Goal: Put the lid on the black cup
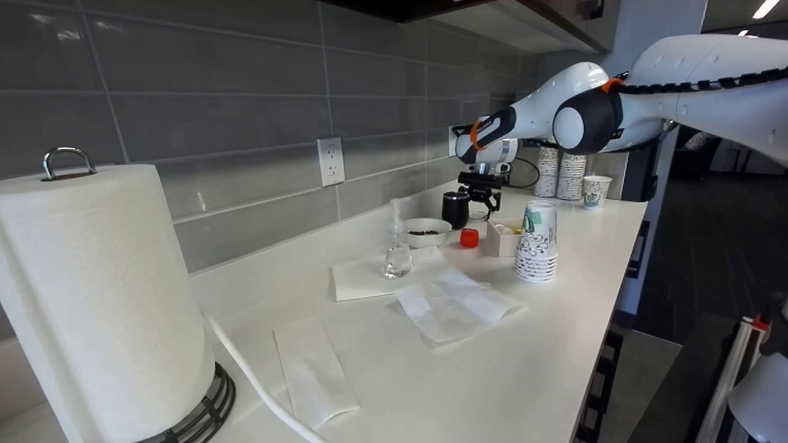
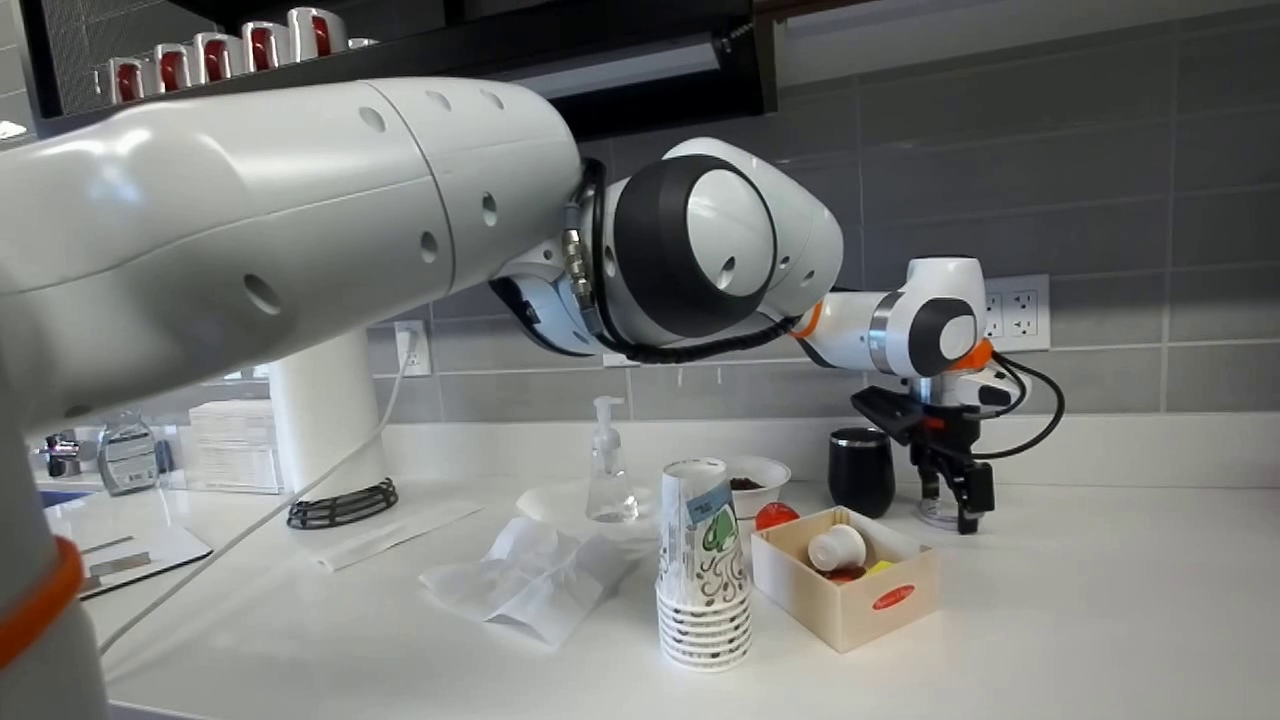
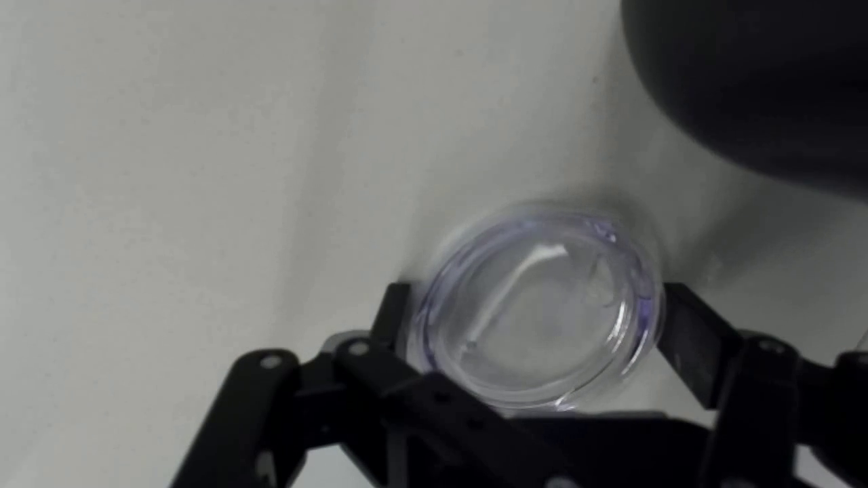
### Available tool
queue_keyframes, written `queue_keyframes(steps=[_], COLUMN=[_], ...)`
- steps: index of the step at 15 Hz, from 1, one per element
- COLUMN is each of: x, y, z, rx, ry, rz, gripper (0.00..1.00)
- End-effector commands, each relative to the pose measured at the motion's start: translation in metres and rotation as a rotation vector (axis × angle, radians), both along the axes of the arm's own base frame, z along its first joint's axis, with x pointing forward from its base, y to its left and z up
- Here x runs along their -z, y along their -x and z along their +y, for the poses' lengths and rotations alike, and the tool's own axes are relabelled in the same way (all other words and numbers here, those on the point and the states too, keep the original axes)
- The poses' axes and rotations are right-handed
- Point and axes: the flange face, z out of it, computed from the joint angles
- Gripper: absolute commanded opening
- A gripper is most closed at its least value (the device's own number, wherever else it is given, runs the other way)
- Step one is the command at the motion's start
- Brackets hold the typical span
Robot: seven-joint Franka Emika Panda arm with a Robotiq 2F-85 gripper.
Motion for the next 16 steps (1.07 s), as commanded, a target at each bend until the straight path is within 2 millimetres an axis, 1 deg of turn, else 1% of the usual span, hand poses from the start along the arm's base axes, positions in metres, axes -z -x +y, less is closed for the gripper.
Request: queue_keyframes(steps=[1, 4, 8, 11, 13, 16], x=[-0.017, -0.031, -0.059, -0.08, -0.094, -0.106], y=[0.005, 0.01, 0.011, 0.009, 0.008, 0.005], z=[-0.022, -0.034, -0.039, -0.036, -0.03, -0.018], rx=[0.04, 0.024, -0.028, -0.07, -0.114, -0.189], ry=[0.003, -0.006, 0.013, 0.033, 0.03, 0.03], rz=[-0.015, -0.025, -0.042, -0.053, -0.044, -0.036], gripper=[0.65, 0.65, 0.65, 0.65, 0.65, 0.65])
